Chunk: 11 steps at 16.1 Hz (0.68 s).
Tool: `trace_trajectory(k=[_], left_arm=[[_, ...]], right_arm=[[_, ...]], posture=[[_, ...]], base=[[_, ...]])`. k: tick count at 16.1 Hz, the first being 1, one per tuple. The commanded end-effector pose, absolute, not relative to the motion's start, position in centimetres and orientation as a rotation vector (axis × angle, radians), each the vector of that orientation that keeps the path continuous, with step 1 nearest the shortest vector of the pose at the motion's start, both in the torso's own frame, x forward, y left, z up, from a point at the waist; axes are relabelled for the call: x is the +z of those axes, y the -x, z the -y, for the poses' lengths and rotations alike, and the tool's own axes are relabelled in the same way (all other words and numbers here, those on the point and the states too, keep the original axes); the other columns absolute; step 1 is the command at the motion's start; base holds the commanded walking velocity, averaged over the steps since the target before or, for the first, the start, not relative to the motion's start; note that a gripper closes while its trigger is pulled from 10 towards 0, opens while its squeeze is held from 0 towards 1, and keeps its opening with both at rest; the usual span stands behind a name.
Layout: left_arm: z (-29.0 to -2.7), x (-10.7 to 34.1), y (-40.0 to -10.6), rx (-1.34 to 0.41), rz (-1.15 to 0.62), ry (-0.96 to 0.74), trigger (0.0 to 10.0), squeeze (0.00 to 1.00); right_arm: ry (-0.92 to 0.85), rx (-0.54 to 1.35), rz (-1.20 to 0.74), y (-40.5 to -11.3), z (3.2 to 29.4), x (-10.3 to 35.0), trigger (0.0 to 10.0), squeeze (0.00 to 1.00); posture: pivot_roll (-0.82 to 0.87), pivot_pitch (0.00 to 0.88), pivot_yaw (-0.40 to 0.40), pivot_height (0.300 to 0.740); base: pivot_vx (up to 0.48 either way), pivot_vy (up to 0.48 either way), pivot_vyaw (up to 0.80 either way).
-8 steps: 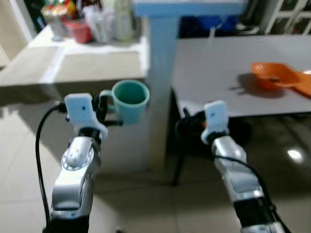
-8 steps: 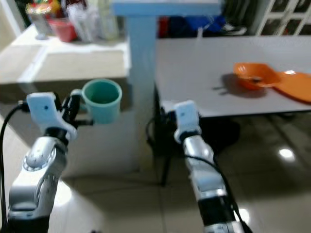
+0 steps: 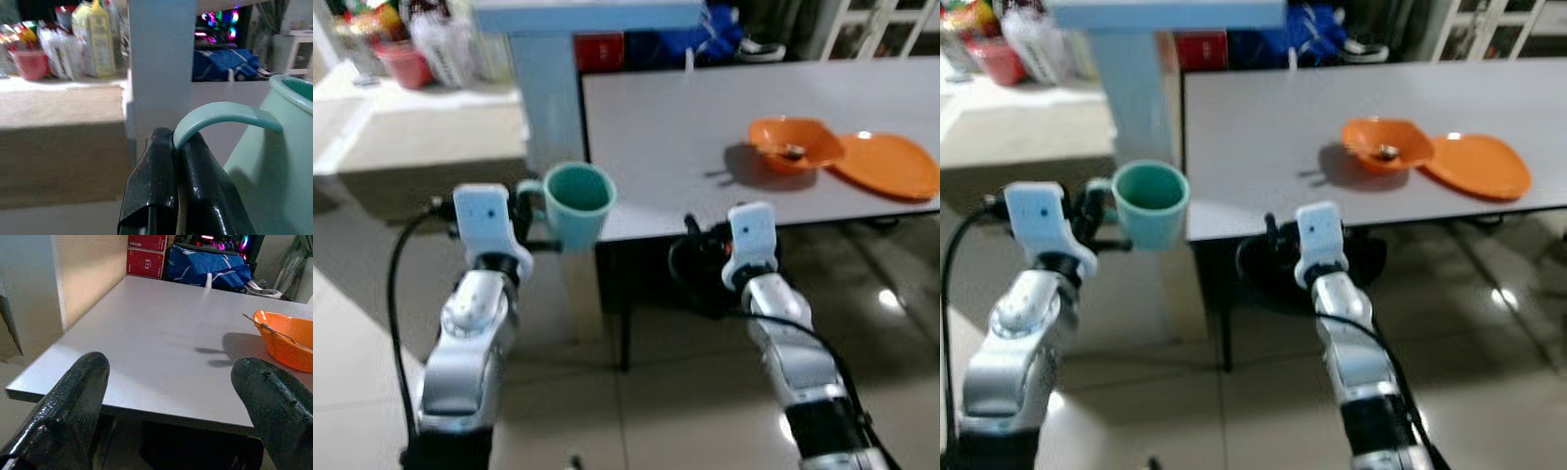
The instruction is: Setting the table
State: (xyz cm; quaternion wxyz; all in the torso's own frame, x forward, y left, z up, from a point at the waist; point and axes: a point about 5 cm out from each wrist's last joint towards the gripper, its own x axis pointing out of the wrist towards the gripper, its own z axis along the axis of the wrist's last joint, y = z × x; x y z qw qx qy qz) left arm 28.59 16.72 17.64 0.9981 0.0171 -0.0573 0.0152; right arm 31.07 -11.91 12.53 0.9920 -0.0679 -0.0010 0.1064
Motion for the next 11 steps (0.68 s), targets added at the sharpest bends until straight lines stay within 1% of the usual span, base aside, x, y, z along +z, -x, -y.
trace_trajectory(k=[1, 11], left_arm=[[-17.57, 17.06, -28.52, 0.075, 0.089, -0.054, 0.0, 0.0], [-17.14, 16.9, -28.7, 0.053, 0.083, -0.063, 0.0, 0.0]], right_arm=[[0.136, 0.237, 0.011, -31.01, 11.19, 12.77, 10.0, 0.0], [0.14, 0.245, 0.011, -30.94, 11.05, 12.64, 10.0, 0.0]], posture=[[-0.11, 0.004, 0.054, 0.74], [-0.12, 0.0, 0.056, 0.74]], base=[[0.292, -0.375, 0.0], [0.268, -0.395, 0.0]])
